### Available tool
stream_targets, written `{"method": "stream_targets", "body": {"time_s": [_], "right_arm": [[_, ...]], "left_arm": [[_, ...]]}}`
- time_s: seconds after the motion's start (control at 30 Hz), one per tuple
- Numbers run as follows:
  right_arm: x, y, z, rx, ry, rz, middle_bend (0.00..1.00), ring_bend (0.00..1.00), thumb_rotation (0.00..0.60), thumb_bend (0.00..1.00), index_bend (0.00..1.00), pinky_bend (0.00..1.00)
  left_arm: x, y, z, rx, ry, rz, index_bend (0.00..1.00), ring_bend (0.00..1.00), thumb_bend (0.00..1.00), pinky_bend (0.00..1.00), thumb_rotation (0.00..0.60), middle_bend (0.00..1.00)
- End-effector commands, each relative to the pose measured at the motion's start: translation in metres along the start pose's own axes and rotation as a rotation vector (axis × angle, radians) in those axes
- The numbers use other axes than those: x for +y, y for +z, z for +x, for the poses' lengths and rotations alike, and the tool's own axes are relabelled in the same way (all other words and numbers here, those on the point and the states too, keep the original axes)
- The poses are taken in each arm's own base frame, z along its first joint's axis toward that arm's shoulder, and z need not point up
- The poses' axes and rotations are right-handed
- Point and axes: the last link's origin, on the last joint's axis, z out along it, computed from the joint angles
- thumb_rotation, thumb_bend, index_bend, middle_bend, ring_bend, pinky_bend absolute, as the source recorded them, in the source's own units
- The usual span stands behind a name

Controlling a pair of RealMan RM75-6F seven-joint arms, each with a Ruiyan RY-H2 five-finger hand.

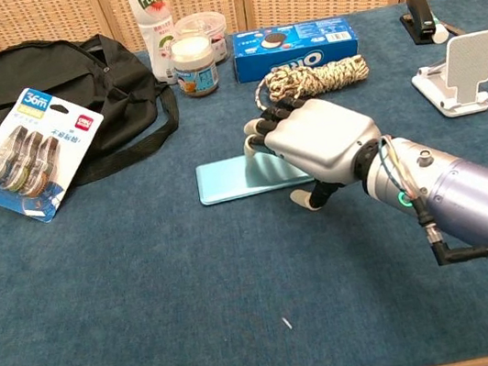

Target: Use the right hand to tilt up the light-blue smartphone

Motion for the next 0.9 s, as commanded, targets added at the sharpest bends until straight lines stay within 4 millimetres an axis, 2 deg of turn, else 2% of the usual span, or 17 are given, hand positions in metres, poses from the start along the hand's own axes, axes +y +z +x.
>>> {"method": "stream_targets", "body": {"time_s": [0.03,0.37,0.9], "right_arm": [[-0.001,0.002,0.000,0.002,-0.003,0.001,0.02,0.00,0.600,0.40,0.18,0.00],[0.001,0.012,0.003,0.009,-0.004,-0.016,0.03,0.00,0.600,0.41,0.20,0.00],[-0.003,0.016,-0.003,-0.003,-0.030,-0.010,0.04,0.00,0.600,0.42,0.23,0.00]], "left_arm": [[0.000,0.000,0.000,0.001,0.000,0.000,0.00,0.00,0.00,0.00,0.600,0.00],[0.000,0.002,-0.001,-0.006,0.002,0.002,0.00,0.00,0.00,0.00,0.600,0.00],[-0.001,0.001,0.001,-0.001,-0.006,0.001,0.00,0.00,0.00,0.00,0.600,0.00]]}}
